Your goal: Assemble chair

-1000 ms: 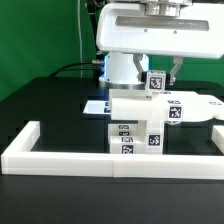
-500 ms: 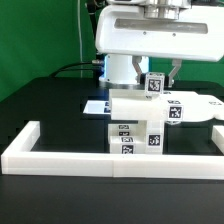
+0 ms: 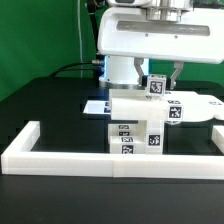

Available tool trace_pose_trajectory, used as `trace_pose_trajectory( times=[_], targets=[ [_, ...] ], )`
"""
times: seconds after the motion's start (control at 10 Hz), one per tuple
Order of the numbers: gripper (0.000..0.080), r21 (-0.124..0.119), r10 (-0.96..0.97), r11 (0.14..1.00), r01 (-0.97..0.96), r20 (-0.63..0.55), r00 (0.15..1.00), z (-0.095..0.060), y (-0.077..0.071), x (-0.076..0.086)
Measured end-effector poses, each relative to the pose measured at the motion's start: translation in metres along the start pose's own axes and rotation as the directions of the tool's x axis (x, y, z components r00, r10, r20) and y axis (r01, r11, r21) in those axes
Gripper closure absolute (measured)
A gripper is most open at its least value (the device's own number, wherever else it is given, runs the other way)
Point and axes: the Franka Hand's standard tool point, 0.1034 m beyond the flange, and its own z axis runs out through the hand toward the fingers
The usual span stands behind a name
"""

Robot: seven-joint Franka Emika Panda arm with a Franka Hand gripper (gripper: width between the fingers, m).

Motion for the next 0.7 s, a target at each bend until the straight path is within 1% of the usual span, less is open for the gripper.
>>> trace_pose_trajectory(
  times=[0.7],
  targets=[
    [0.0512,-0.011,0.004,1.0,-0.004,-0.038,0.999,0.004,0.0064,0.0023]
  ],
)
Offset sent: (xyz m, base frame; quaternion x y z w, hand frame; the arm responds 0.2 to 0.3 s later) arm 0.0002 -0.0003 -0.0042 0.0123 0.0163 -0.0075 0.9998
